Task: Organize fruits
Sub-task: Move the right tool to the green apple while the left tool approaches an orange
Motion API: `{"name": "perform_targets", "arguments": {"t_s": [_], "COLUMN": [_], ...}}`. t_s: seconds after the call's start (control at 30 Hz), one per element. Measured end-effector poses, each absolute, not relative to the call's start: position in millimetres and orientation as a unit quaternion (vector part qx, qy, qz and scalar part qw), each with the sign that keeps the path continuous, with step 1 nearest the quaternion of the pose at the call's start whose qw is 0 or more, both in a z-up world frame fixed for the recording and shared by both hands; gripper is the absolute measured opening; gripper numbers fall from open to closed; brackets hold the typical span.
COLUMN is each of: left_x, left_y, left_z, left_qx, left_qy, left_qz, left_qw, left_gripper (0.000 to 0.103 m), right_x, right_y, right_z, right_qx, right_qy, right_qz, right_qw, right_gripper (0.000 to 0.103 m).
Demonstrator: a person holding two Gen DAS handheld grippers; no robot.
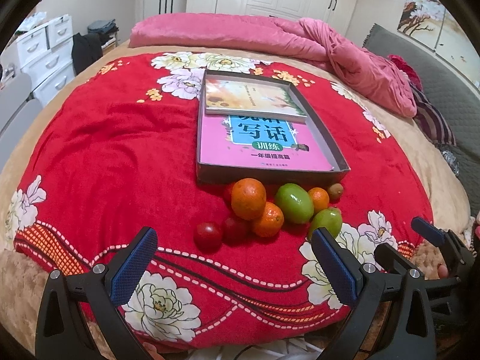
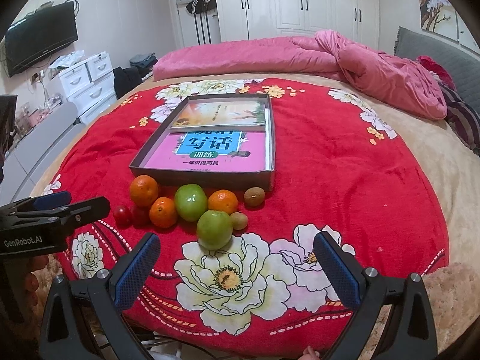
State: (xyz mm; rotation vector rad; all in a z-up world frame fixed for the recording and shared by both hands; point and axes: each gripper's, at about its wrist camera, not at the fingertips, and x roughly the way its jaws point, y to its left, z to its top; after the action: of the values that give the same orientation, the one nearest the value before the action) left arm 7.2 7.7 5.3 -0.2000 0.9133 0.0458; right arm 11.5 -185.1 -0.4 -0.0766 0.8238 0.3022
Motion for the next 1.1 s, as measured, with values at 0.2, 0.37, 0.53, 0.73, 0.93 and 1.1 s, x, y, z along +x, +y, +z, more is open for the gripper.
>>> {"name": "perform_targets", "arguments": {"t_s": [0.2, 0.37, 0.53, 0.73, 0.93, 1.1], "left_x": [18, 26, 36, 48, 55, 60], "left_y": [14, 18, 19, 16, 16, 19], "left_z": [-6, -11, -14, -18, -21, -23], "left_qx": [-0.100, -0.100, -0.095, -0.098, -0.108, -0.116], "left_qy": [0.459, 0.467, 0.472, 0.480, 0.480, 0.480], "left_qz": [0.026, 0.026, 0.025, 0.001, -0.012, -0.019], "left_qw": [0.883, 0.878, 0.876, 0.872, 0.870, 0.869], "left_gripper": [0.102, 0.102, 0.102, 0.102, 0.096, 0.087], "right_x": [20, 28, 33, 38, 49, 58], "right_y": [-184, -179, -172, -166, -167, -165], "right_z": [-11, -21, -29, -36, -44, -55], "right_qx": [-0.035, -0.030, -0.031, -0.030, -0.005, 0.009], "right_qy": [0.417, 0.435, 0.449, 0.460, 0.477, 0.497], "right_qz": [0.146, 0.153, 0.171, 0.183, 0.181, 0.183], "right_qw": [0.897, 0.887, 0.876, 0.868, 0.860, 0.848], "right_gripper": [0.103, 0.103, 0.103, 0.103, 0.094, 0.077]}}
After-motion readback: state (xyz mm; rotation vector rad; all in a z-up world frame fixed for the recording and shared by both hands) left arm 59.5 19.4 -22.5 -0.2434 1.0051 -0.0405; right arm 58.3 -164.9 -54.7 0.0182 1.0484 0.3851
